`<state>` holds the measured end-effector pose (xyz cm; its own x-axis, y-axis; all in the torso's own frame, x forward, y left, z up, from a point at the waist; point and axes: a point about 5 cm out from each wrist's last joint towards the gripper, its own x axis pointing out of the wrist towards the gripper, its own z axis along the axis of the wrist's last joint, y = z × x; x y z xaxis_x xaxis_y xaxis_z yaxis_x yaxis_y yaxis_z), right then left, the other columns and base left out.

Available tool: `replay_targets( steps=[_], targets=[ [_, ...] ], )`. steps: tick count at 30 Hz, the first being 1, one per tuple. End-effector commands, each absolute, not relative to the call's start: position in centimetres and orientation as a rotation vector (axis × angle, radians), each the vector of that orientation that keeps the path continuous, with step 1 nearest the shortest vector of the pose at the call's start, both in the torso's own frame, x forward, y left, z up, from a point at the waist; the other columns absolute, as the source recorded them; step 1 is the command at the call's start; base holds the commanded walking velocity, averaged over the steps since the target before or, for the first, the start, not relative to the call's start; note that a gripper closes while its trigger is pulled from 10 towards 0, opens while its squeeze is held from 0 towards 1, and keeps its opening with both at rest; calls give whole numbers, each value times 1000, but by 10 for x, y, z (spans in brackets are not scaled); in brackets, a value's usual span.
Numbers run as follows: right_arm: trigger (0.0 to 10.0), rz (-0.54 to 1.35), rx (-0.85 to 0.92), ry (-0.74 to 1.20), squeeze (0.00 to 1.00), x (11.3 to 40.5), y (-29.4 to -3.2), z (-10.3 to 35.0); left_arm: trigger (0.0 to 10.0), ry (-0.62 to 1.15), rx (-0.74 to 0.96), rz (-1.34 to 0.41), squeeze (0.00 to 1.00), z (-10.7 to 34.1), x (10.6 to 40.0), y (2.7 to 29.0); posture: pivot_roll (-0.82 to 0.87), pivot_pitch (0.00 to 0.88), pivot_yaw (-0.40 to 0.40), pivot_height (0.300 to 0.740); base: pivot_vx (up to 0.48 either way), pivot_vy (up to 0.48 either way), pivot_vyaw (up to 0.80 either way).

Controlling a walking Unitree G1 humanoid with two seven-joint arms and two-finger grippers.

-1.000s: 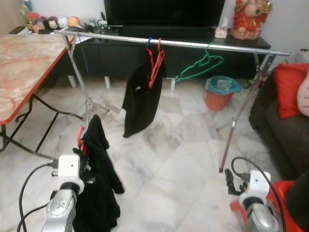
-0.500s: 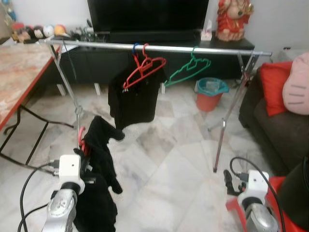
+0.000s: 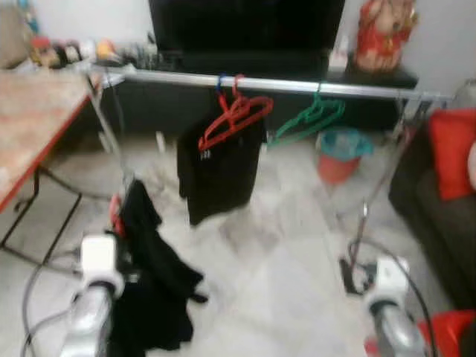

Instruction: Hang hanger

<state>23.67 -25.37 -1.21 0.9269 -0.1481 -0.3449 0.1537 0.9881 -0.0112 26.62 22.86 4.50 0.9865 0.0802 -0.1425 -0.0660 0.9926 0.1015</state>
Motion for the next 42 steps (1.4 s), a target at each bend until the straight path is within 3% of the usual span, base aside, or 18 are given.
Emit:
replay_targets(
  steps=[1,26,42],
  targets=[
    [10000,-130,24,329,0,245,-247,-7,10000,102,113,102,0,56,269,238,8,0,-40,740,371,0,0],
    [10000,-152,43,358,0,244,-251,-10,10000,101,112,129,0,57,268,240,12,0,-44,740,371,0,0],
    [10000,-178,44,361,0,244,-251,-11,10000,88,72,140,0,58,267,240,19,0,-49,740,0,15,0]
  ],
)
